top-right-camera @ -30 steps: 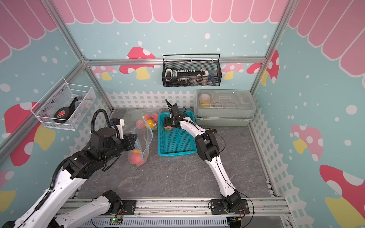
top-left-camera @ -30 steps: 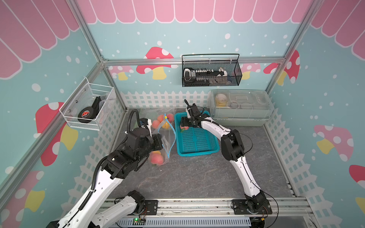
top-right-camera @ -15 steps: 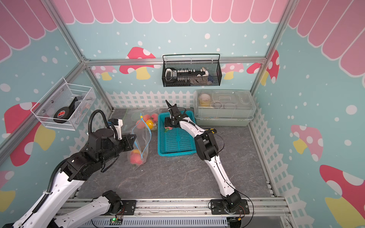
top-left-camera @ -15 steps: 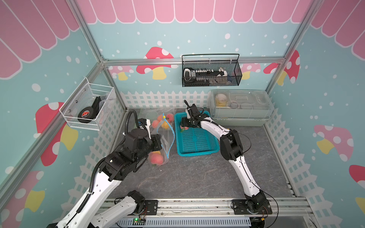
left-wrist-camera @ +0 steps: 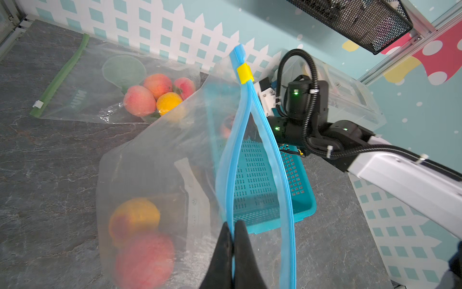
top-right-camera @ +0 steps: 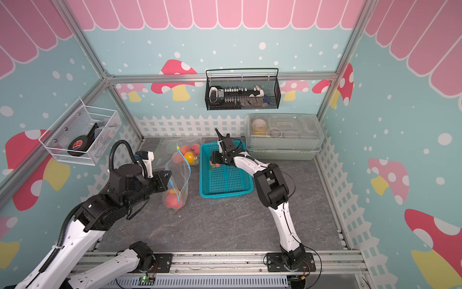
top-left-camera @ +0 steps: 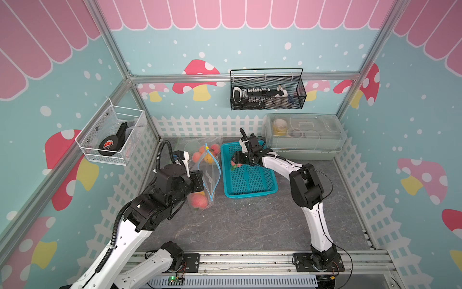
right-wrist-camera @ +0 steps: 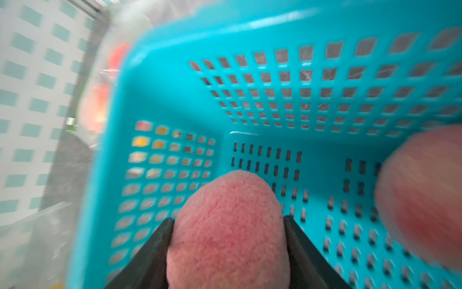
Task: Place the peach in a zip-top bag and seal the zipper
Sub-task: Pick up the peach from the basket, then place the peach in the zipper food storage bag.
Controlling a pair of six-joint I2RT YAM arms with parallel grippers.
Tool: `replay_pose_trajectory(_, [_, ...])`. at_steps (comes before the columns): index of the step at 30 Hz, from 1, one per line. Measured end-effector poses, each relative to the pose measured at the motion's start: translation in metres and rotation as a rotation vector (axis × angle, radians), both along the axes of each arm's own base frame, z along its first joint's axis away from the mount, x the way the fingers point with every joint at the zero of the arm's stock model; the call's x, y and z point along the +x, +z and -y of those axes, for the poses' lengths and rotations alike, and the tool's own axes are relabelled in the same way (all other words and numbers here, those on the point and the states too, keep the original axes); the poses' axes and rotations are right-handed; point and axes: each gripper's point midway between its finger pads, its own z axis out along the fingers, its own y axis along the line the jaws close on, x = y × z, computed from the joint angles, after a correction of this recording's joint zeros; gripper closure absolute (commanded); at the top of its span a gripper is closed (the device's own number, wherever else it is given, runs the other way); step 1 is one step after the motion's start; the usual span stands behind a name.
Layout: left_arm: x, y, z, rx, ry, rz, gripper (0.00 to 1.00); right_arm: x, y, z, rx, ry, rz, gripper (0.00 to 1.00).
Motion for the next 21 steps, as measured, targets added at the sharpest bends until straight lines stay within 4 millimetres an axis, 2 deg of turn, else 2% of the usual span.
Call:
replay_pose_trajectory(5, [0.002,-0.003,0.001,0.006,0.0,-0.009,1.0,-0.022,0.074,0.011,0.085,0.024,0.156,0.38])
replay_pose_trajectory(9, [0.004,-0.006,0.003,0.012,0.0,-0.02,1.0,-0.047,0.119,0.021,0.147,0.055,0.252,0.38])
replay_pose_trajectory(16, [0.008,-0.01,0.006,0.008,0.002,-0.035,1.0,-0.089,0.173,0.033,0.217,0.125,0.375,0.39])
replay_pose_trajectory(21, [0.012,-0.012,0.011,0.004,-0.009,-0.041,1.0,-0.127,0.215,0.028,0.267,0.218,0.478,0.38])
